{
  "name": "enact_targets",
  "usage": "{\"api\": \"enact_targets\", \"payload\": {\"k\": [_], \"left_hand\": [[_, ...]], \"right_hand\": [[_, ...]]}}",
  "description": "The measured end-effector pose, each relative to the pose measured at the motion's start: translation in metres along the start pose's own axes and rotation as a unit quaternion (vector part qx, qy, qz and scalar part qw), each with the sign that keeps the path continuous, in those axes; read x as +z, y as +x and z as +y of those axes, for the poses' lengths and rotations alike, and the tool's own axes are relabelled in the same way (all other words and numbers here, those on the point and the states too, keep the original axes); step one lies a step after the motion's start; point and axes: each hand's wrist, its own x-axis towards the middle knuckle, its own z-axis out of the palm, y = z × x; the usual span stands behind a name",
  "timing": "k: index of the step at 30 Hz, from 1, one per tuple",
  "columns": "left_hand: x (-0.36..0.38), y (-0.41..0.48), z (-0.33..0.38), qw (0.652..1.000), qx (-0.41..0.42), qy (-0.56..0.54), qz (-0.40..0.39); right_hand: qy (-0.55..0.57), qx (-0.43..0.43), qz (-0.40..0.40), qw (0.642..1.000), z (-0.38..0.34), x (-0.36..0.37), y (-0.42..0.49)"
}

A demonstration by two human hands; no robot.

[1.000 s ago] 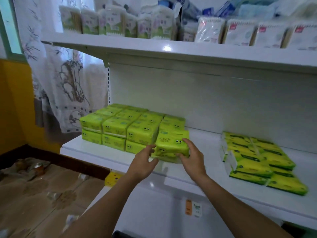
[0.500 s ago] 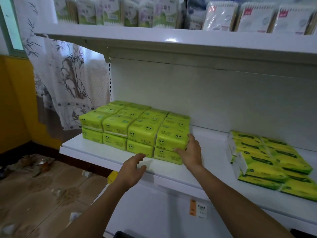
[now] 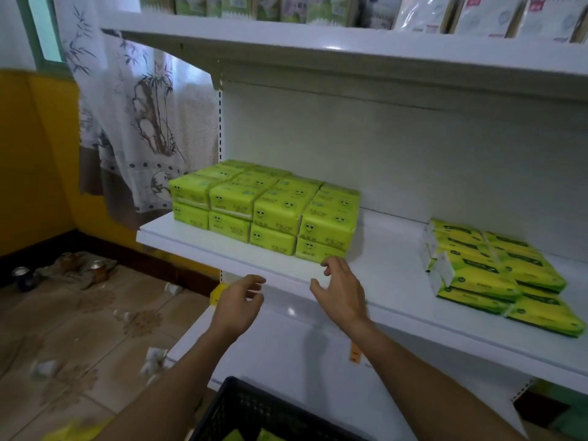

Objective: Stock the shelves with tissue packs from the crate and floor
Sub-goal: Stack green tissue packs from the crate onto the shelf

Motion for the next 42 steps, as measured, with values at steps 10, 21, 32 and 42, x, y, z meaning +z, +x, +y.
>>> {"api": "enact_targets", "payload": {"k": [10, 21, 32, 42], "left_hand": [[0.037, -0.072, -0.159, 0.978, -0.191, 0.064, -0.053], [0.132, -0.115, -0.313, 0.913, -0.394, 0.039, -0.099], [0.187, -0.14, -0.386, 0.871, -0.482, -0.005, -0.097], [0.215, -0.141, -0.41, 0.861, -0.49, -0.02, -0.131]], "right_hand": [[0.046, 0.061, -0.224, 0.972, 0.053, 0.154, -0.096], [-0.033, 0.182, -0.426, 0.885, 0.162, 0.315, -0.165], [-0.136, 0.1, -0.542, 0.824, 0.223, 0.409, -0.173], [-0.179, 0.296, -0.482, 0.805, 0.257, 0.436, -0.193]]}}
